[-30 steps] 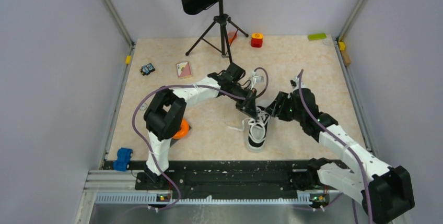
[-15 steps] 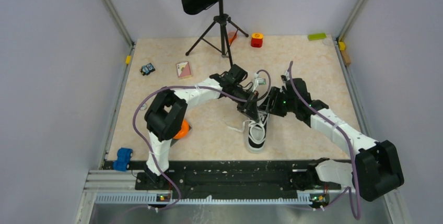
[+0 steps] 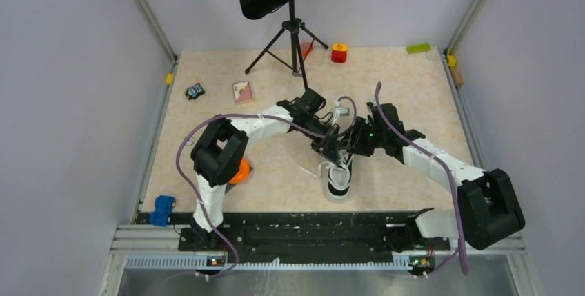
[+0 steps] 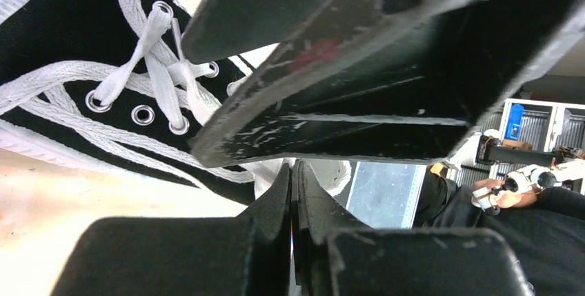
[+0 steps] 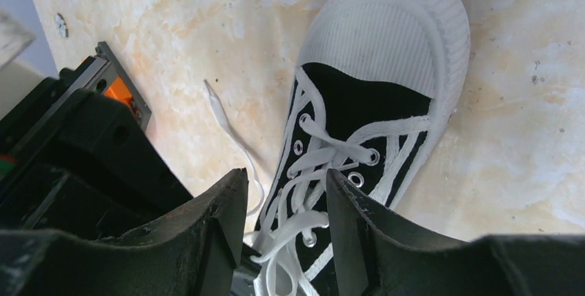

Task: Tie the shoes
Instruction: Cross the shoelace with the shoelace.

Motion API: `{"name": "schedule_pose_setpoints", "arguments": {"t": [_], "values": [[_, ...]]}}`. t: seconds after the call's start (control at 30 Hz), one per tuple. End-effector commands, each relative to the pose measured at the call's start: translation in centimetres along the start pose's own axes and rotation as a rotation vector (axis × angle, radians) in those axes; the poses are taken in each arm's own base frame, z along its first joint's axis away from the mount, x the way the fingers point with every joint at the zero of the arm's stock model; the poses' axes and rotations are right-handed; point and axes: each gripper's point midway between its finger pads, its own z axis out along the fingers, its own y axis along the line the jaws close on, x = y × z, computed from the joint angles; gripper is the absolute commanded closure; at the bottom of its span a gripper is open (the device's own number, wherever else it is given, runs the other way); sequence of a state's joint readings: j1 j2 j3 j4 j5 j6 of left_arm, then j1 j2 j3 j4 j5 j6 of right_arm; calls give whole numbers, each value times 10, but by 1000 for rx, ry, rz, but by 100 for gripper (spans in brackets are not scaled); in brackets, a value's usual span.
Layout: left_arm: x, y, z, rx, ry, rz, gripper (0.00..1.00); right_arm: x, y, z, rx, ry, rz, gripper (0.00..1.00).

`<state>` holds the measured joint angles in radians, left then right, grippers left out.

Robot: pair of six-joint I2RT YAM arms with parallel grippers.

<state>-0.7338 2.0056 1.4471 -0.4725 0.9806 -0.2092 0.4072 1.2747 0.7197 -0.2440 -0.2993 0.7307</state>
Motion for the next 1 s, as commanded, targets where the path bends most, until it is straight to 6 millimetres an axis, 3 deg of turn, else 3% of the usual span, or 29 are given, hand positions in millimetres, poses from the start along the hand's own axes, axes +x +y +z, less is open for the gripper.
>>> {"name": "schedule_pose_setpoints", "arguments": {"t": [0.0, 0.2, 0.3, 0.43, 0.97], "values": [[2, -23, -8, 61, 4, 50, 100, -13, 6, 8, -34, -38, 12, 53], [0, -22, -7, 58, 4, 49, 100, -9, 0, 16, -15, -12, 10, 53], [0, -22, -7, 57, 3, 49, 100, -8, -5, 17, 4, -10, 5, 58], [-1, -22, -8, 54, 0, 51, 100, -9, -5, 16, 8, -17, 0, 99], [11, -25, -11, 65, 28, 55, 100, -45, 10, -12, 9, -202, -14, 100]]}}
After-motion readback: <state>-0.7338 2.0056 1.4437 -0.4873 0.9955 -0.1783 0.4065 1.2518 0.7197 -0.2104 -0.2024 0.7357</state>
